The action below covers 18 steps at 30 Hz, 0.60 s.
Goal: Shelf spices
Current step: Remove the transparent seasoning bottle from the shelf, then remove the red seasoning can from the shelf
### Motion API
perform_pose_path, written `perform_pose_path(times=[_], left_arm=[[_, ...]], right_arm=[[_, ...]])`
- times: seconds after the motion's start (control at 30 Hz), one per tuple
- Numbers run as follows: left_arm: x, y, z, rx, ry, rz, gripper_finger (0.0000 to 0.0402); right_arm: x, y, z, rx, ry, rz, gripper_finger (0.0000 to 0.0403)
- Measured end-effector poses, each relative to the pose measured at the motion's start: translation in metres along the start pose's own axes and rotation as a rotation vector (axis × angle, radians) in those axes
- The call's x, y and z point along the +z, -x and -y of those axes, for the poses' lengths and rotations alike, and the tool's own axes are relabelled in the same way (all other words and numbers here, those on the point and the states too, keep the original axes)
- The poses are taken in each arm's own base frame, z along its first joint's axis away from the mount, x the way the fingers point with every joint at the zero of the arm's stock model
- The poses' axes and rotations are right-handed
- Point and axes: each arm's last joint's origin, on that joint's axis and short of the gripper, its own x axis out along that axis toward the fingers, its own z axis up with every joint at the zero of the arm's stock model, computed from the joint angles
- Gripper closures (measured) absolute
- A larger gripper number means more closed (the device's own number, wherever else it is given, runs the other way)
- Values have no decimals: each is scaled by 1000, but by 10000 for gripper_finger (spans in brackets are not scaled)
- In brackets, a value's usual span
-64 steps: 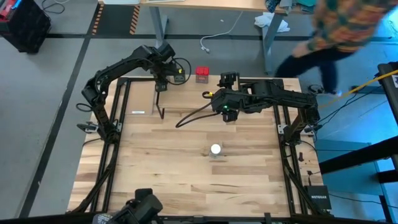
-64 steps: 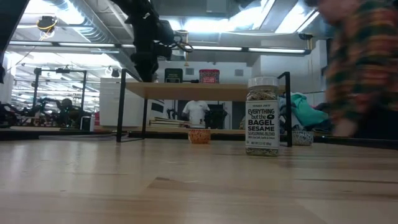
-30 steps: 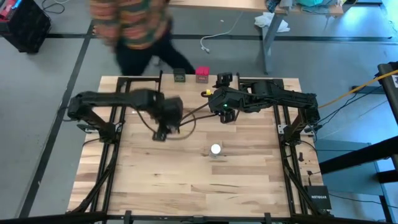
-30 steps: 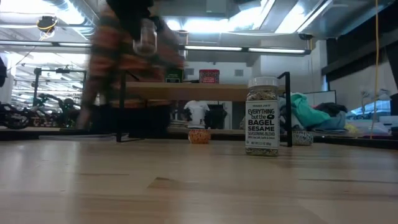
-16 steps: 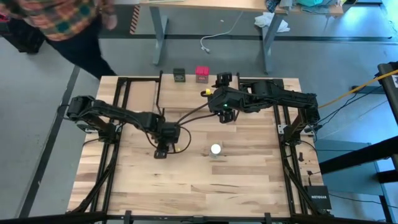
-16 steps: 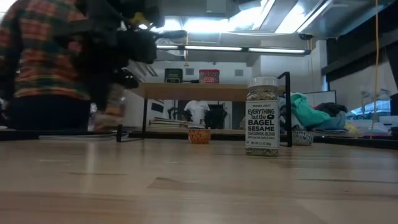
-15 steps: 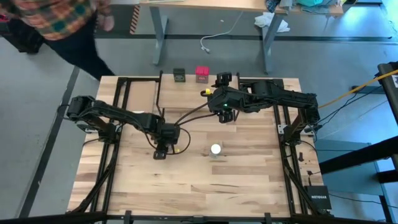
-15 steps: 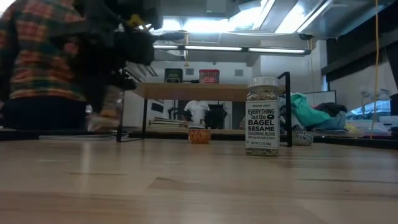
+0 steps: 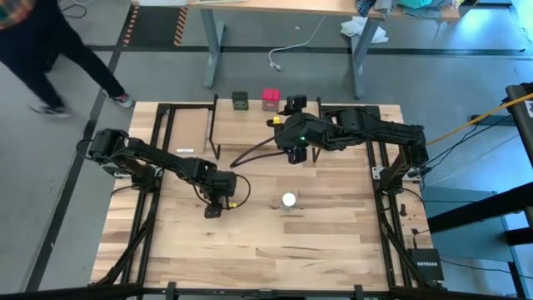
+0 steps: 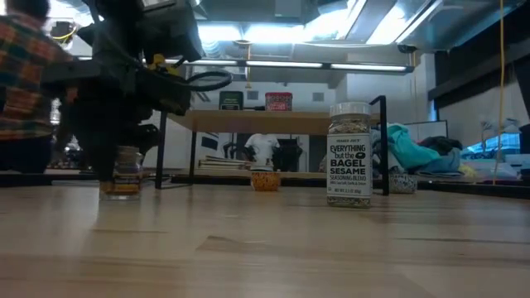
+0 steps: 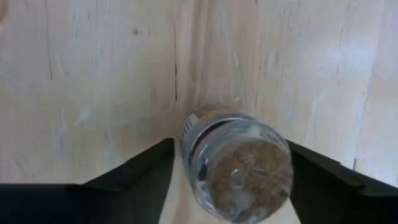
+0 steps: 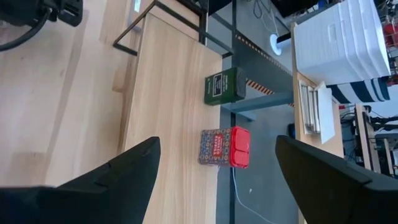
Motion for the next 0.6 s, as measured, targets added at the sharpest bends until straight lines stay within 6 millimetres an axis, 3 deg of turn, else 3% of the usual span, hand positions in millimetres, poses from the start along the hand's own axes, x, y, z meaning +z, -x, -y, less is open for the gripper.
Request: perform_pose_path(times=[0.13, 0.23, 0.4, 0.6], left_arm=[[1, 7, 1, 4, 22, -29, 102], [6, 26, 6, -6, 20, -22, 98], [10, 74, 12, 34, -70, 137, 97], [-5, 137, 10, 289, -123, 410, 96]], right_arm=[[1, 0, 1, -7, 7, 11, 77], [1, 0, 1, -22, 19, 4, 77], [-4, -7, 10, 23, 9, 13, 77], [-26, -30, 43, 141, -94, 44, 77]])
